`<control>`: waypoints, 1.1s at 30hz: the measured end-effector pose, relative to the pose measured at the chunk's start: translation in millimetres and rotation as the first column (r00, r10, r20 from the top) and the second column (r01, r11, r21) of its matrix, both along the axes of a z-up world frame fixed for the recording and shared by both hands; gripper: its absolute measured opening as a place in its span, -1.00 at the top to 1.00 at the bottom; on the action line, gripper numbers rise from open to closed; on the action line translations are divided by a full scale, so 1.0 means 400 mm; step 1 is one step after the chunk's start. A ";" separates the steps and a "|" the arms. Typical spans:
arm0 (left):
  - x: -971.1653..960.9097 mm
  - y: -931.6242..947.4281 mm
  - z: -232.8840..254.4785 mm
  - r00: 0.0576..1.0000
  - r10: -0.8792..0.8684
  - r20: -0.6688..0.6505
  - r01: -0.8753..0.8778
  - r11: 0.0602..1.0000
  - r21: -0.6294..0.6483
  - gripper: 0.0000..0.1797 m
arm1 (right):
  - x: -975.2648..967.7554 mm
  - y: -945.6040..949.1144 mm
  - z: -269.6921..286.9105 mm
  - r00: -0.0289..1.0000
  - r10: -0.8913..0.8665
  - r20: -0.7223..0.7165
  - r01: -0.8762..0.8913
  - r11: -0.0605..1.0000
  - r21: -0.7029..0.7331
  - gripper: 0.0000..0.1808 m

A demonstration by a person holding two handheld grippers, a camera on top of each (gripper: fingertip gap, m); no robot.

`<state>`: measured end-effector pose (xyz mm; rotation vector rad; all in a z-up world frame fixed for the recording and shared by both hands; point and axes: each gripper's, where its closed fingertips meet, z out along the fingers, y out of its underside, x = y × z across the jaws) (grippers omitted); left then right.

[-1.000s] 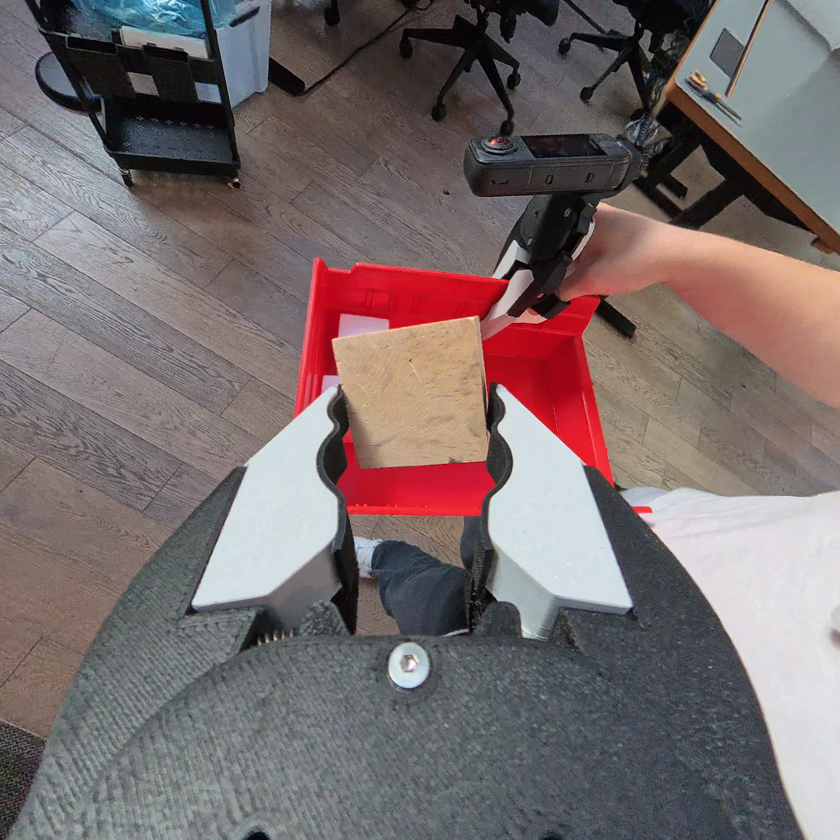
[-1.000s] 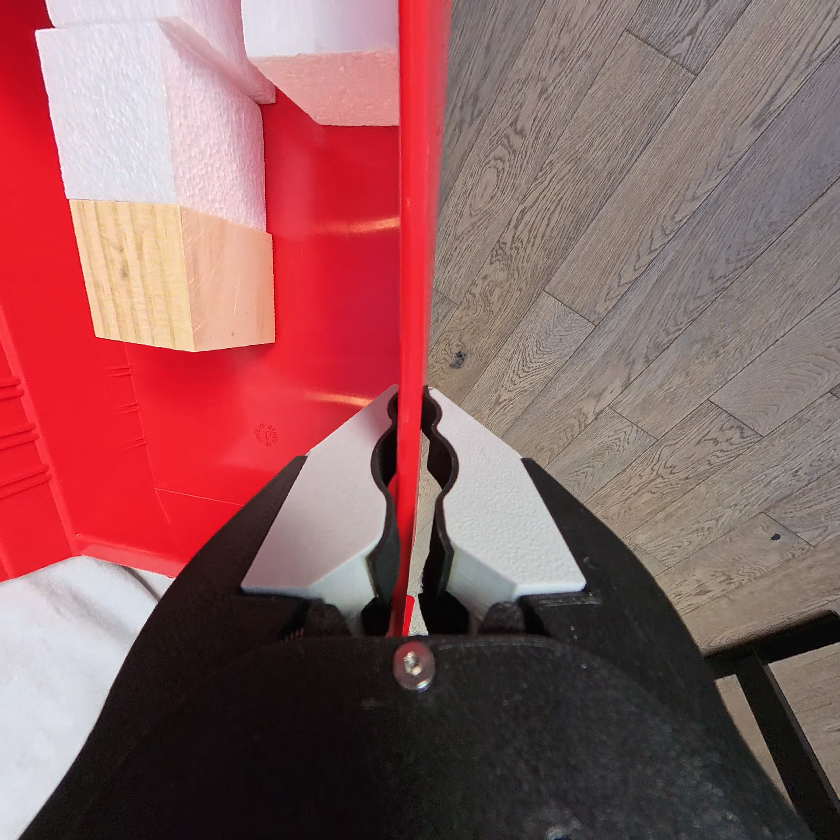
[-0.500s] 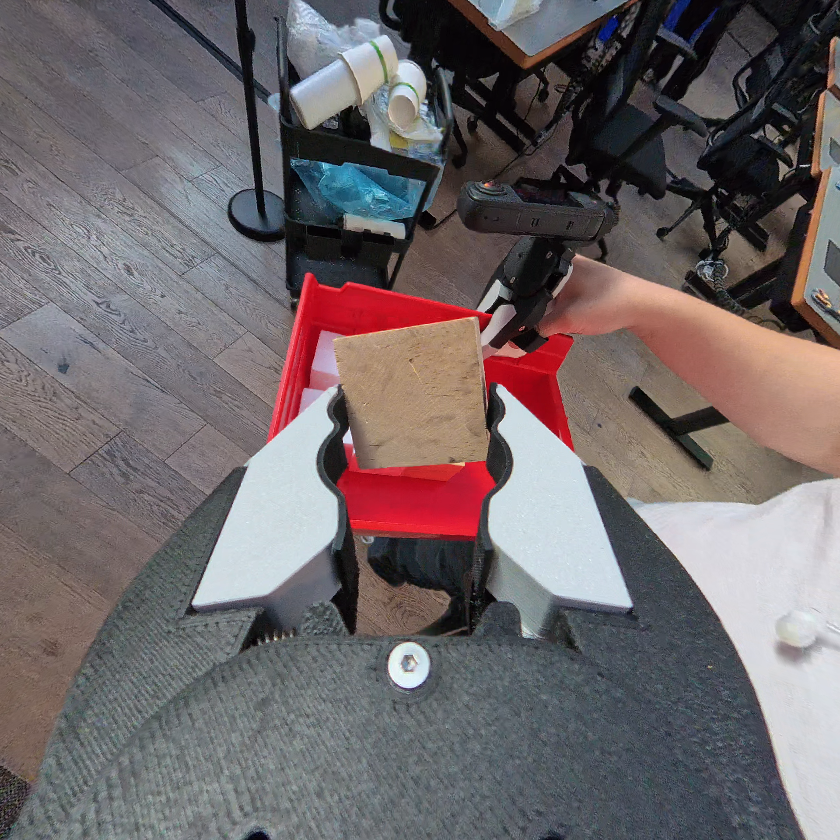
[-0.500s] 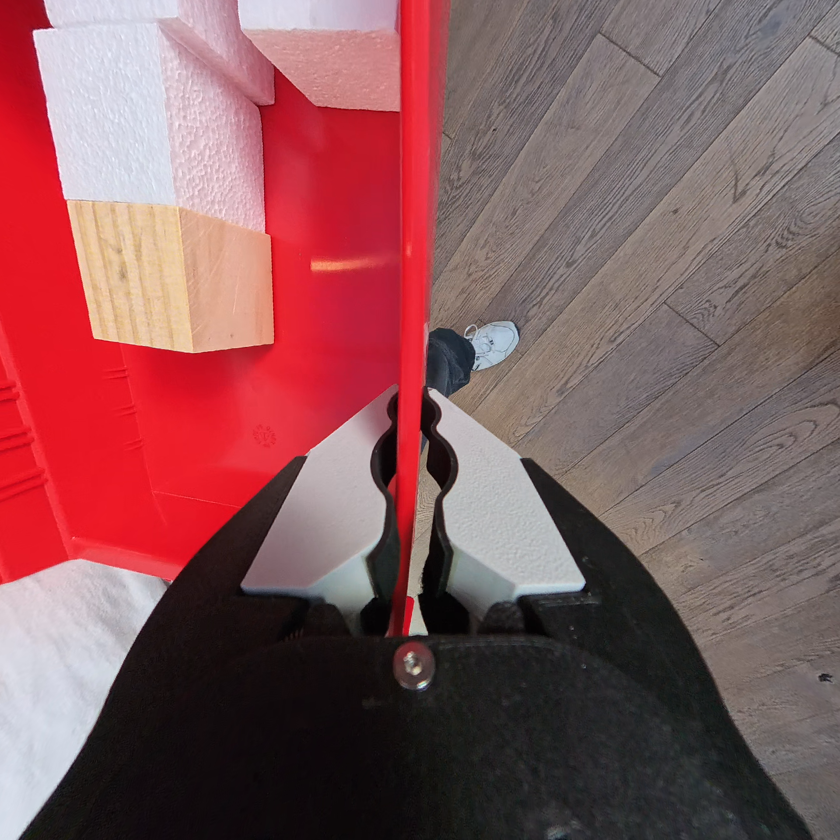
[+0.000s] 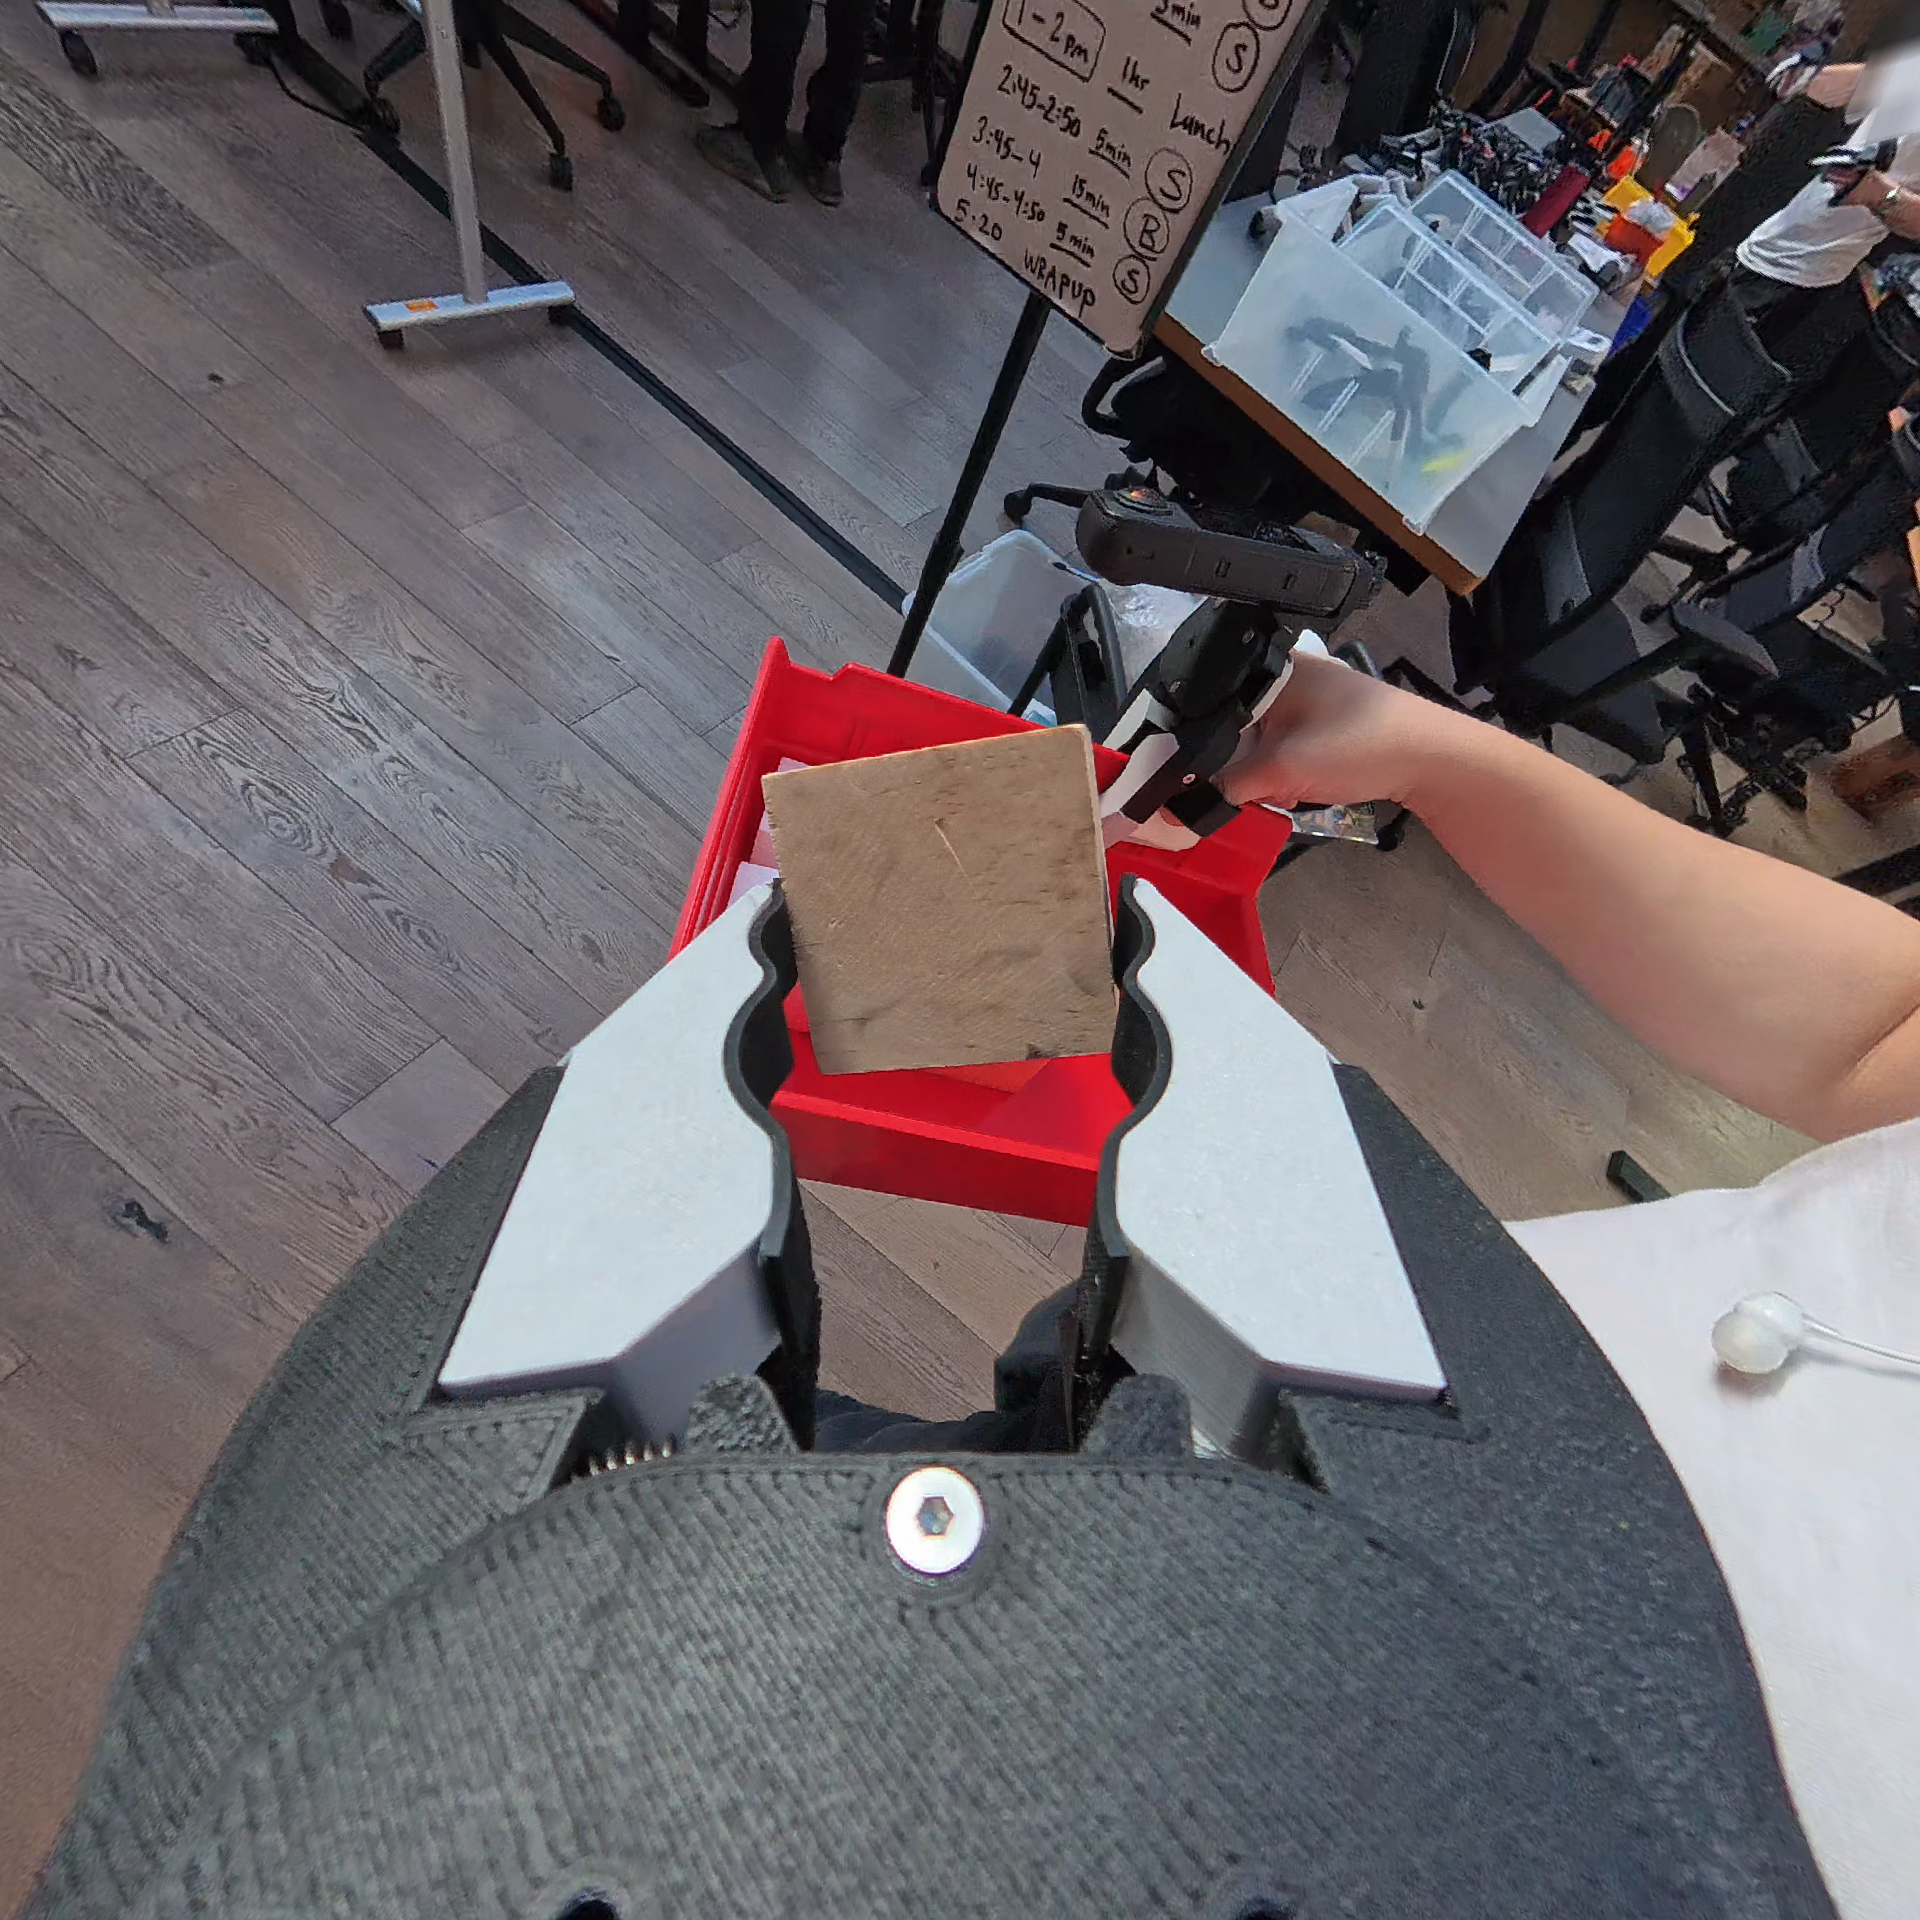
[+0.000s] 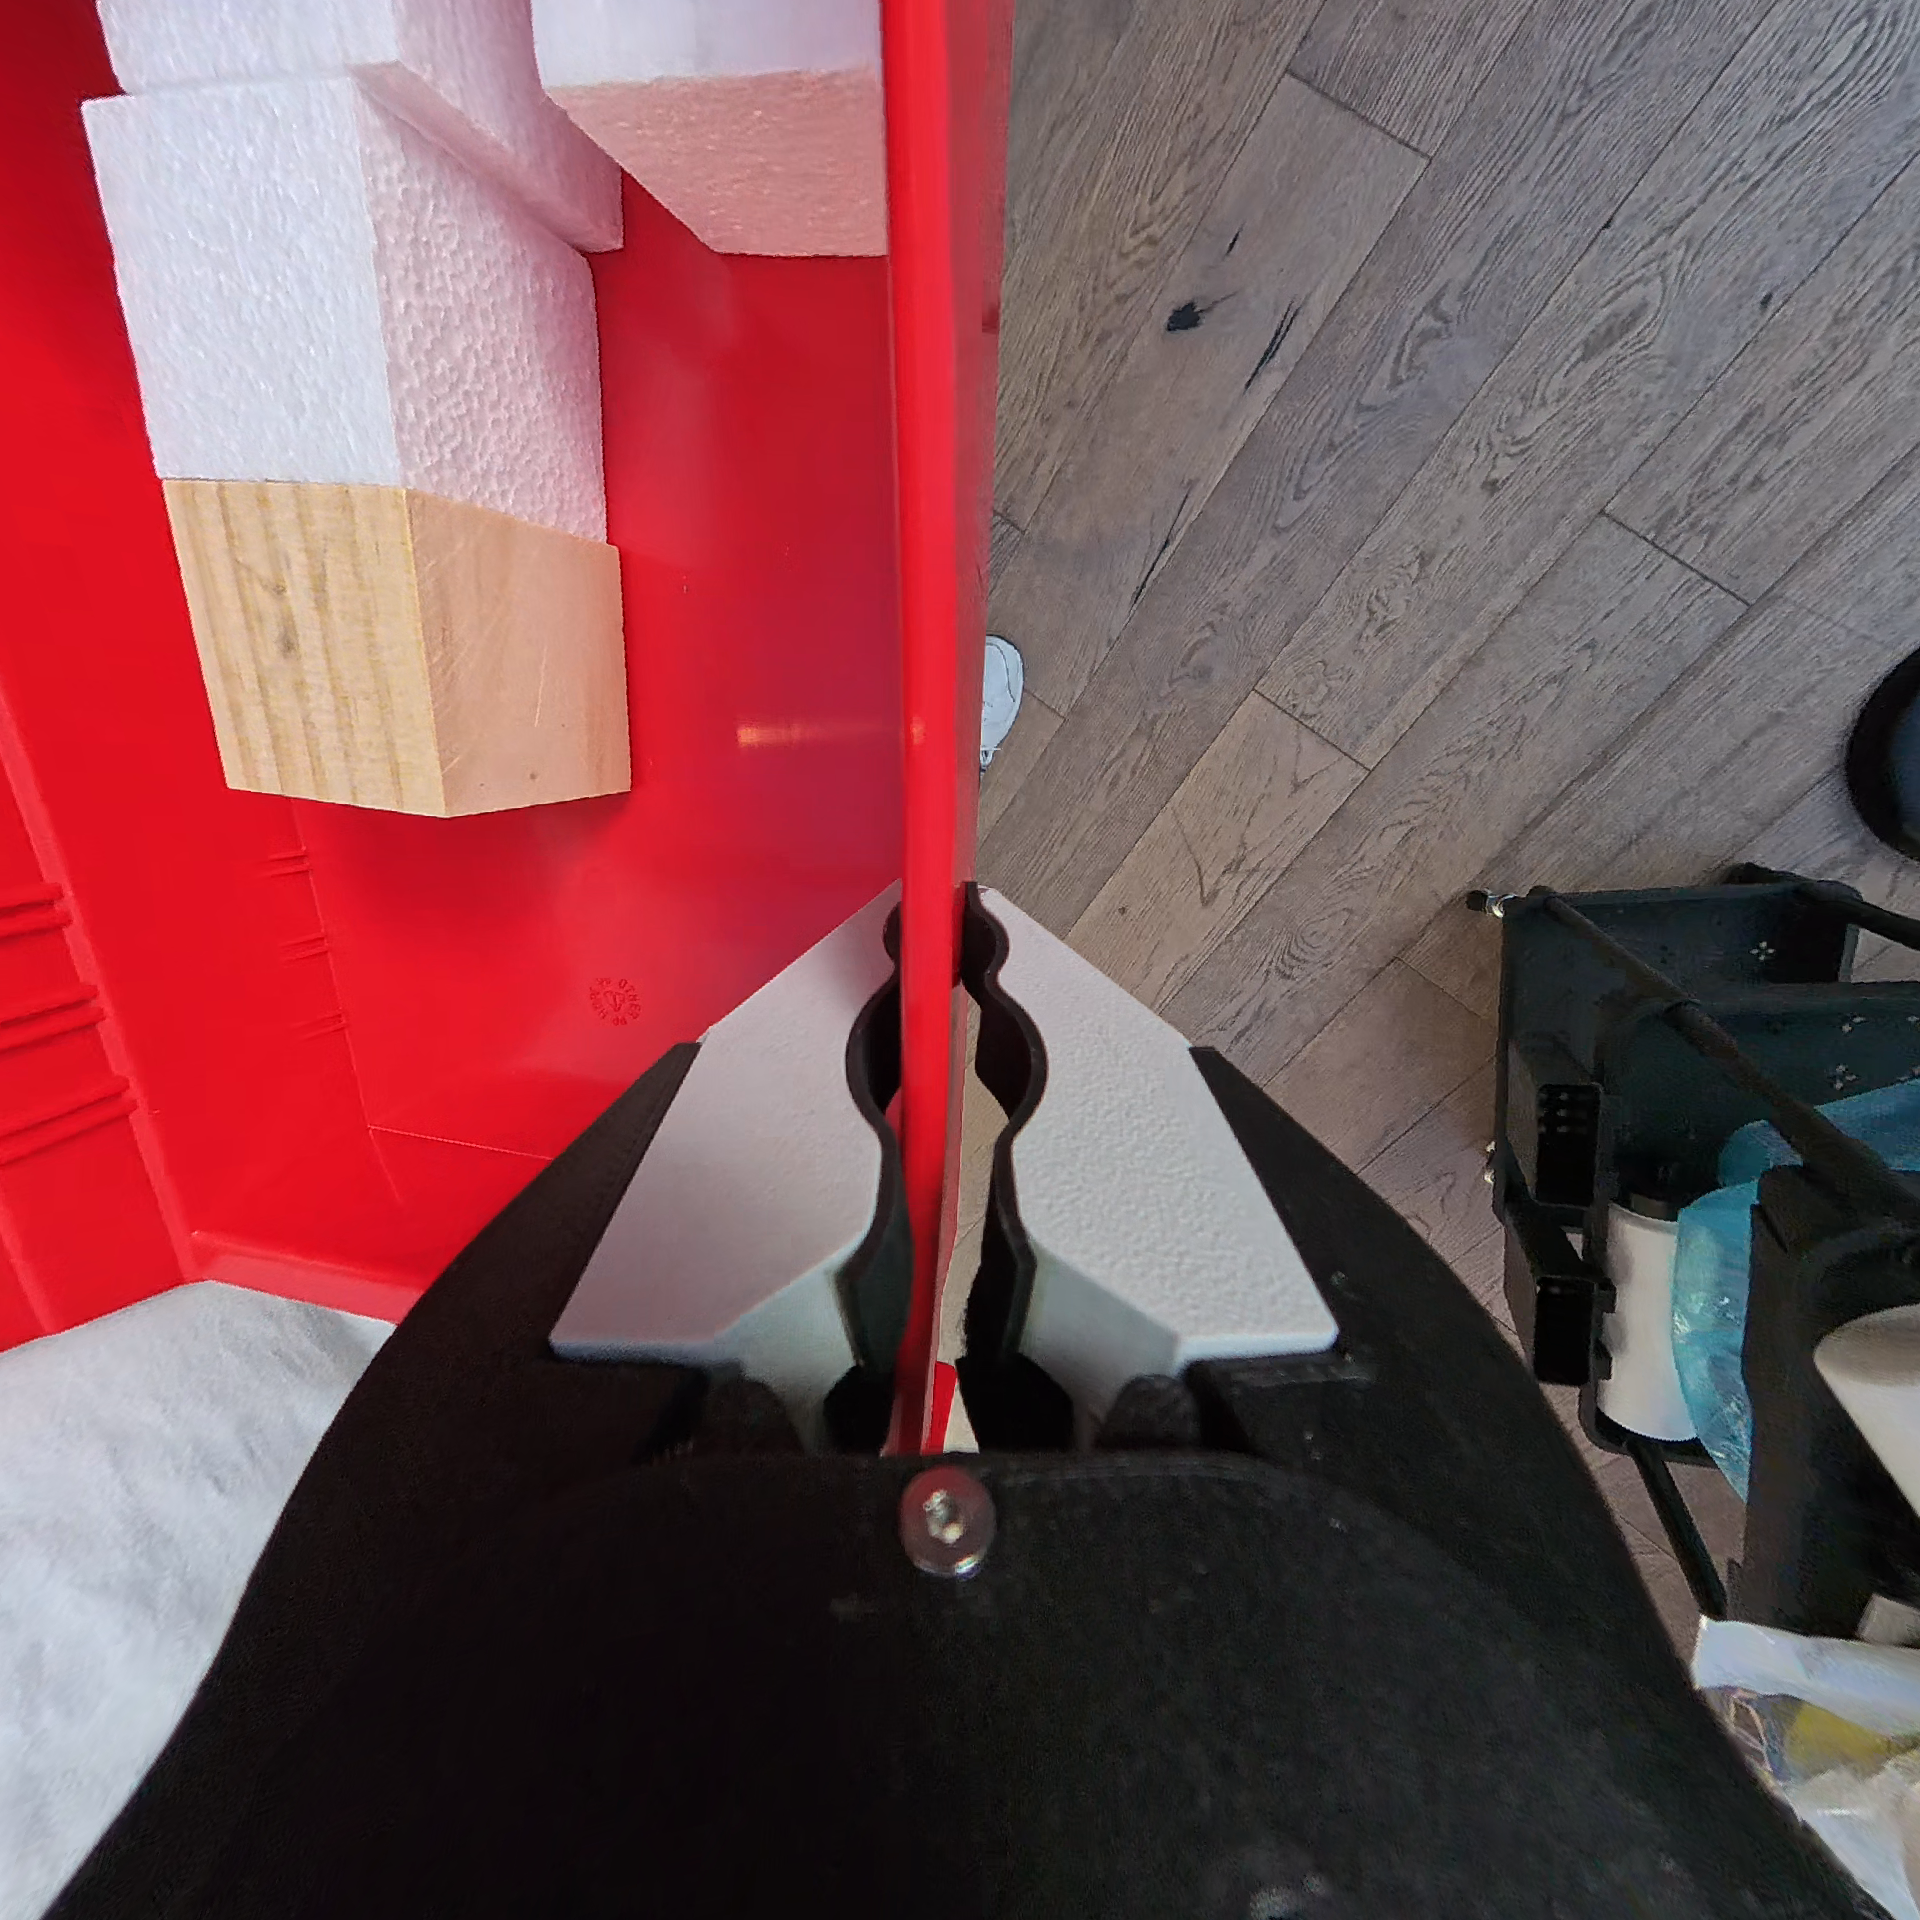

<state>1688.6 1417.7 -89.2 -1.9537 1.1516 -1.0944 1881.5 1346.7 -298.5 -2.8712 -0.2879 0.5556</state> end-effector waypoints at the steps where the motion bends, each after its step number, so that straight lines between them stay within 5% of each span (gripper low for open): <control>1: 0.054 0.094 0.010 1.000 -0.026 -0.005 0.026 1.000 -0.011 0.33 | 0.034 0.076 0.003 1.000 -0.024 -0.009 0.024 1.000 -0.005 0.97; 9: 0.512 0.749 0.036 0.983 -0.180 -0.036 0.180 0.984 0.006 0.32 | 0.406 0.653 0.021 0.975 -0.210 -0.071 0.212 0.977 0.016 0.97; 24: 1.179 1.965 0.010 0.999 -0.044 0.021 0.044 0.999 -0.031 0.33 | 1.246 1.874 0.020 0.982 -0.189 -0.007 0.189 0.981 -0.044 0.96; 33: 1.678 2.741 0.052 0.974 -0.227 0.022 0.227 0.973 -0.030 0.33 | 1.662 2.620 0.023 0.941 -0.337 -0.040 0.336 0.942 -0.014 0.97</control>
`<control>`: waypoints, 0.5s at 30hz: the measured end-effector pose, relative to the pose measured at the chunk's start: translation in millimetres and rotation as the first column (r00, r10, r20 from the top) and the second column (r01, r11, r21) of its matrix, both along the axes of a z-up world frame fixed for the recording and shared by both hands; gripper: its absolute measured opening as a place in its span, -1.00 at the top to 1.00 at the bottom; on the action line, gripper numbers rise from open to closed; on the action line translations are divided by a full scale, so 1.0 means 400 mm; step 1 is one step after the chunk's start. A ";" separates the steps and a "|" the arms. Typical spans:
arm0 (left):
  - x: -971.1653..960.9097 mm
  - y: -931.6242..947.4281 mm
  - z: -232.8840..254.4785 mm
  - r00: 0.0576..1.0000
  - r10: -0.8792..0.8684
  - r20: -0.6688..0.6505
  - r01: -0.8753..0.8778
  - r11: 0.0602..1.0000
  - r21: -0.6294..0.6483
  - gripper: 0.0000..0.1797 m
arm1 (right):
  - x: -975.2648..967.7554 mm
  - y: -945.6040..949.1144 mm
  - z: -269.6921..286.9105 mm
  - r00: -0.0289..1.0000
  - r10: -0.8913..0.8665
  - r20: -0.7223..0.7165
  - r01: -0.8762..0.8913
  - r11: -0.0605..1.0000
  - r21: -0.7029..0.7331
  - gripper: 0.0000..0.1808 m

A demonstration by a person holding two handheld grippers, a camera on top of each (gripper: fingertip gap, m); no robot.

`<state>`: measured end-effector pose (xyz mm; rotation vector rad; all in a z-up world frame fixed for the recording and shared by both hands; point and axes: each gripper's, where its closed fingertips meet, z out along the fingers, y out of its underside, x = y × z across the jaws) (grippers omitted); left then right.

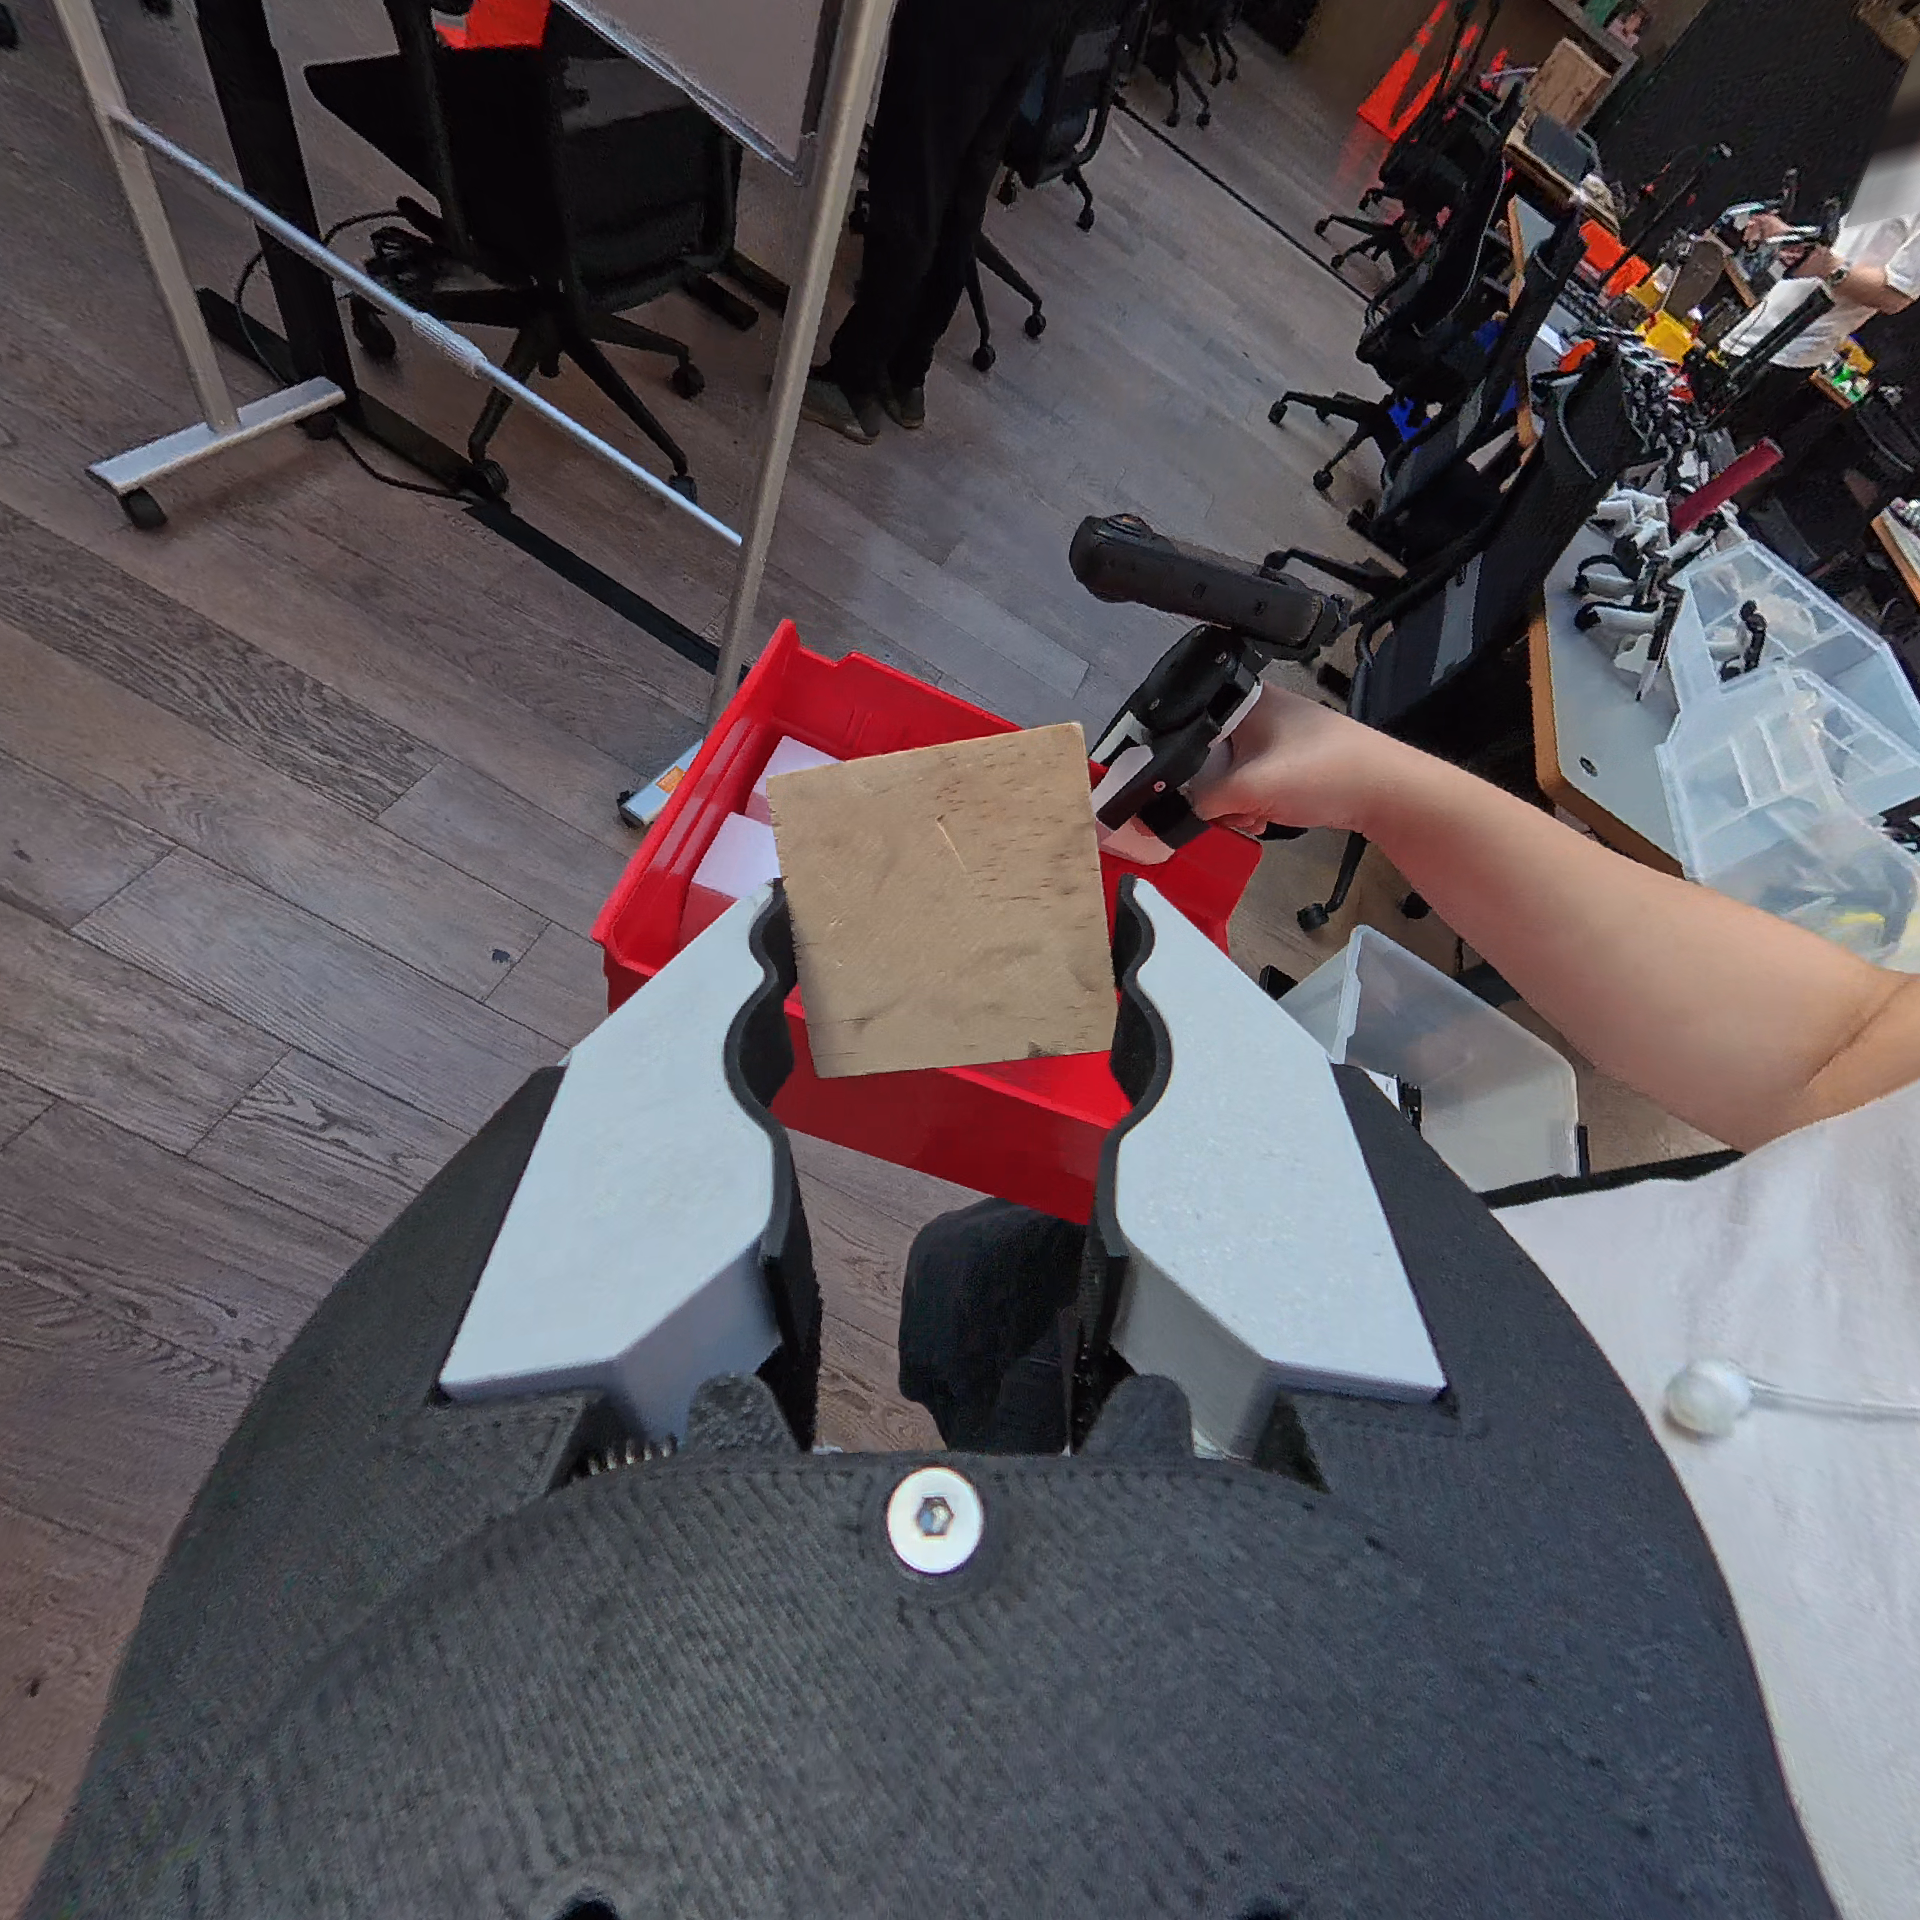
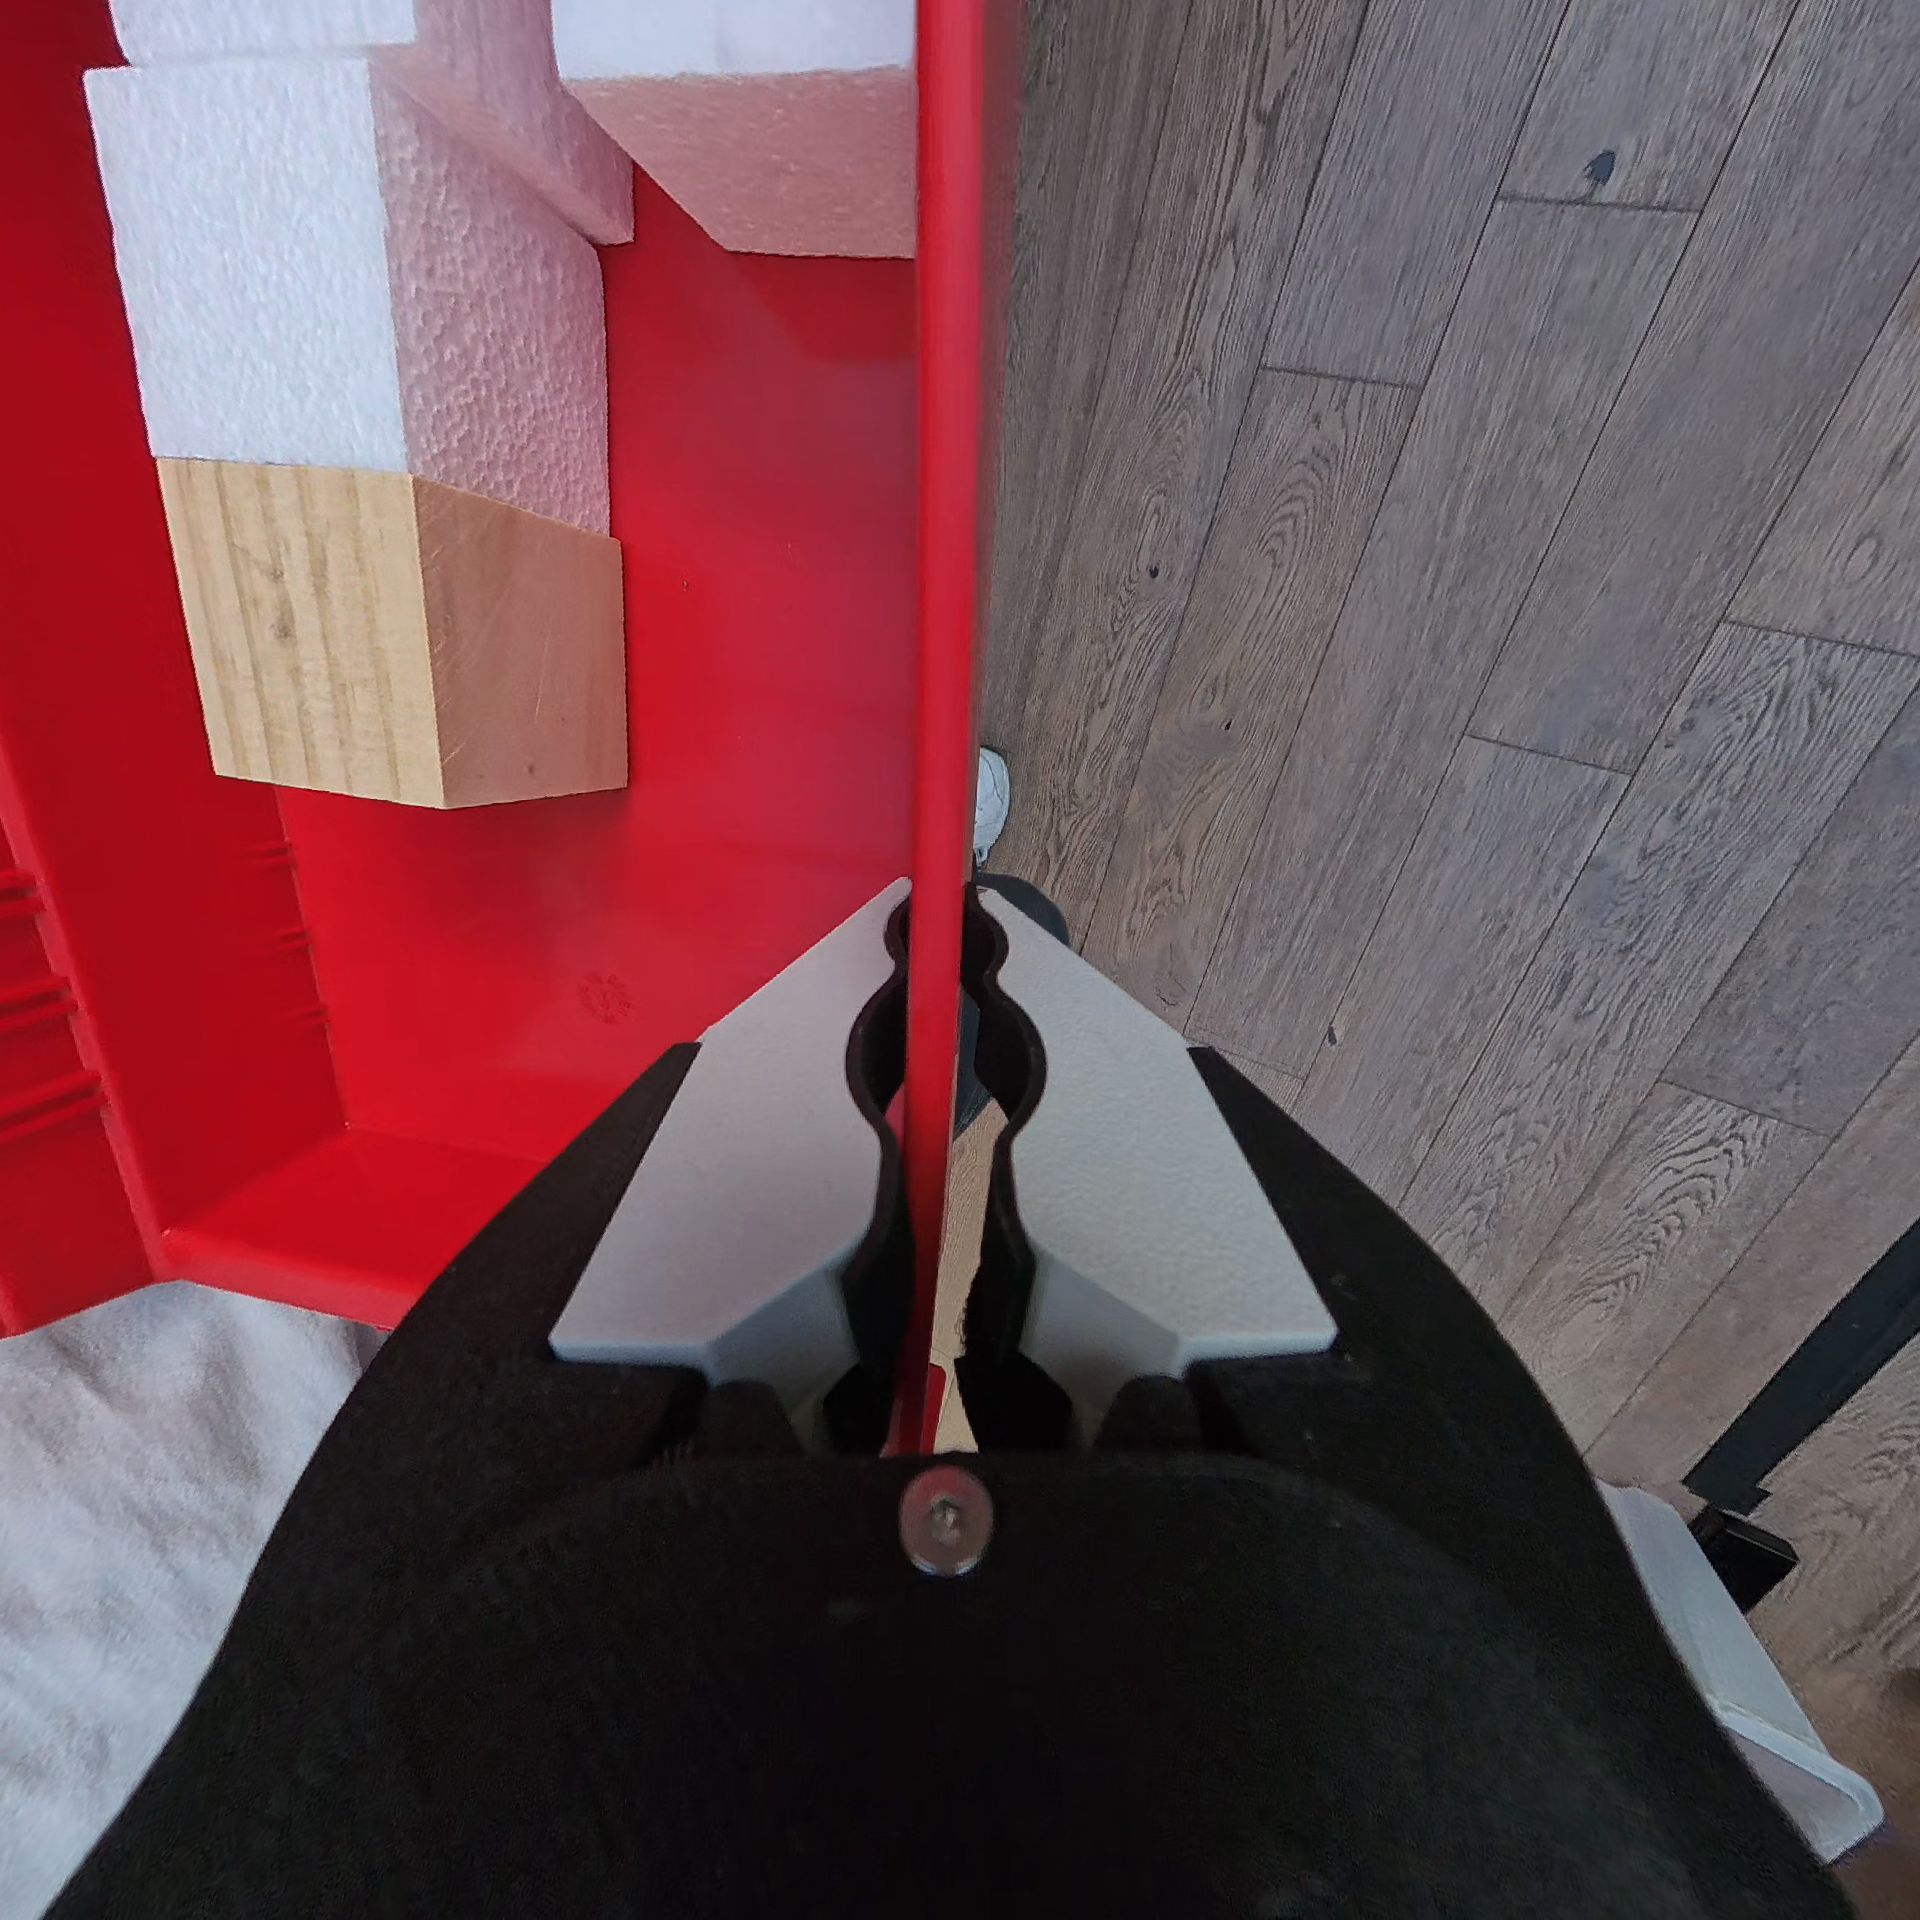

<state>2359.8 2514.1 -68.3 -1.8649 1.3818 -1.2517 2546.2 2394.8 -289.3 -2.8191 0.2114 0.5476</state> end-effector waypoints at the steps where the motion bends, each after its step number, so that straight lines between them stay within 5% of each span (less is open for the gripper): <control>1: 0.068 0.079 0.012 1.000 -0.017 -0.004 0.017 1.000 -0.001 0.33 | 0.045 0.077 0.011 1.000 -0.013 -0.005 0.013 1.000 0.002 0.97; 8: 0.528 0.659 0.004 0.998 -0.057 -0.010 0.058 0.994 0.089 0.33 | 0.417 0.665 0.042 1.000 0.010 -0.002 -0.010 0.999 0.036 0.97; 15: 0.872 1.208 -0.057 0.999 0.049 -0.018 -0.050 0.998 -0.024 0.33 | 0.784 1.300 0.071 0.988 0.149 0.031 -0.148 0.989 -0.028 0.97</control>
